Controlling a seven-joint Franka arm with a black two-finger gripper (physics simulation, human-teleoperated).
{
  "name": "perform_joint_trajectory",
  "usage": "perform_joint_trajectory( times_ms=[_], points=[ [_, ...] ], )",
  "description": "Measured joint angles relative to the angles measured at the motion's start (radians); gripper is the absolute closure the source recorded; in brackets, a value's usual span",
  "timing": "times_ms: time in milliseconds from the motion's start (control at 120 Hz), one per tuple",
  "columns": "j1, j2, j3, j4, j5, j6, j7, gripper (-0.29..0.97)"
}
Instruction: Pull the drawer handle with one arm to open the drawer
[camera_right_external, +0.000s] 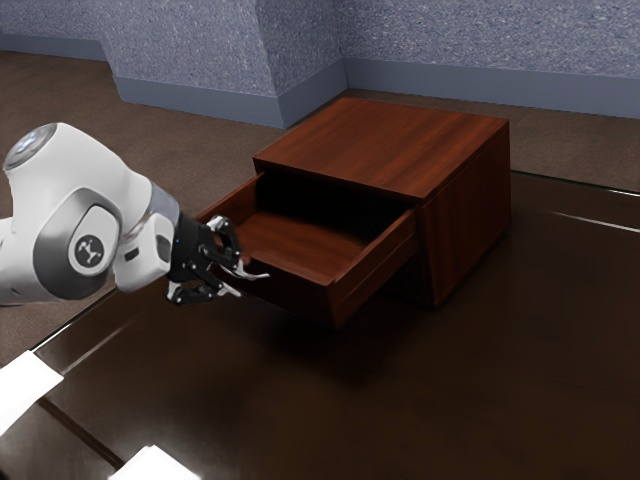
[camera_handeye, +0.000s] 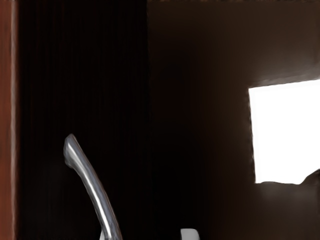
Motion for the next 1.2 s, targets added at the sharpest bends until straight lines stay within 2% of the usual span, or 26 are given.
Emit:
perform_joint_trajectory(
  times_ms=[108, 183, 533, 733, 833, 908, 1008, 1092, 1200],
  points=[
    [-0.001, -0.012, 0.004, -0.003, 0.004, -0.02, -0.014, 0.75],
    [-0.013, -0.017, 0.019, -0.002, 0.003, -0.027, -0.018, 0.84],
    [-0.018, 0.003, 0.027, 0.034, 0.003, -0.039, -0.023, 0.6],
    [-0.014, -0.049, 0.028, 0.082, 0.008, -0.091, -0.032, 0.48],
    [-0.01, -0.018, 0.035, 0.236, 0.012, -0.225, -0.039, 0.44],
    [-0.023, 0.113, 0.036, 0.496, 0.058, -0.407, -0.061, 0.35],
    [-0.046, 0.233, 0.018, 0.737, 0.147, -0.653, -0.128, 0.22],
    [-0.089, 0.262, 0.017, 0.817, 0.207, -0.804, -0.236, 0.15],
    [-0.121, 0.267, 0.016, 0.841, 0.247, -0.927, -0.38, 0.09]
  ],
)
